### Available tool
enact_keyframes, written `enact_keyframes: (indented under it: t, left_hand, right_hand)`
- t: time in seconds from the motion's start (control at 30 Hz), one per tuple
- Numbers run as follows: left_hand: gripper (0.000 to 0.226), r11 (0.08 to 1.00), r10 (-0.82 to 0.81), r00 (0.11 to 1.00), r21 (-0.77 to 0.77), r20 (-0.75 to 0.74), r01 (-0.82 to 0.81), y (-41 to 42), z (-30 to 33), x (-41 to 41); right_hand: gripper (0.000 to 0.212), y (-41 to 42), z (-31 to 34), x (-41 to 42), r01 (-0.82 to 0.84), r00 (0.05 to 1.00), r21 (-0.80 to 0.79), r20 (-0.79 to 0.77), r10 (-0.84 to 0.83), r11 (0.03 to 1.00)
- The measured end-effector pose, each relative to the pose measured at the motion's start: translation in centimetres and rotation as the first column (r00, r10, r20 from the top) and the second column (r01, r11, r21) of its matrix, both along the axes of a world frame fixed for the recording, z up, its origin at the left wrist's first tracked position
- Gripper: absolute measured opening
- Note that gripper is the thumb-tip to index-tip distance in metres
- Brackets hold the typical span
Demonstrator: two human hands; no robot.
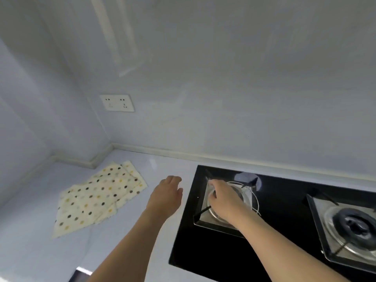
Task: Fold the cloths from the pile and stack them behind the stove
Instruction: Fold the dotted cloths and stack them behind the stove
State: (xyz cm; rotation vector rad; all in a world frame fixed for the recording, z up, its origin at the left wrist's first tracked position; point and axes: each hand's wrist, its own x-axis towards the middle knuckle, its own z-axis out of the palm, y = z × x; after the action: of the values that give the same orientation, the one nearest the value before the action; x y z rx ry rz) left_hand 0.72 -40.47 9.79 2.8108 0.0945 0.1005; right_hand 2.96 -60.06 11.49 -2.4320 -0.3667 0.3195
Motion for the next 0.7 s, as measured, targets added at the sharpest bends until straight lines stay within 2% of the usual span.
enact_keyframes:
  t: [0.27, 0.5, 0.6, 0.7]
  left_hand:
    - [0.037, 0.999, 0.029, 0.997, -0.032, -0.077, -0.032, 17.0, -4.1, -0.8]
    - [0.033, 0.988, 0.115, 0.975, -0.076, -0.19, -0.131, 30.0, -8.5, -2.4]
    - [0.024, 0.974, 0.168, 0.961, -0.111, -0.219, -0.196, 33.8, -11.7, -1.9]
    - [0.009, 0.979, 0.161, 0.968, -0.096, -0.192, -0.181, 36.1, -14.9, -0.9]
  right_hand:
    - [0.046, 16.9, -2.4, 1.0, -0.06, 0.998, -0.053, 0.004, 0.061, 0.997]
    - [0.041, 30.2, -5.2, 2.3, -0.217, 0.976, -0.109, -0.035, 0.214, 0.97]
    - [0.04, 34.3, -8.0, 4.4, -0.264, 0.964, -0.158, -0.012, 0.266, 0.951]
    - [0.041, 37.1, -12.2, 6.6, -0.324, 0.942, -0.203, 0.018, 0.334, 0.924]
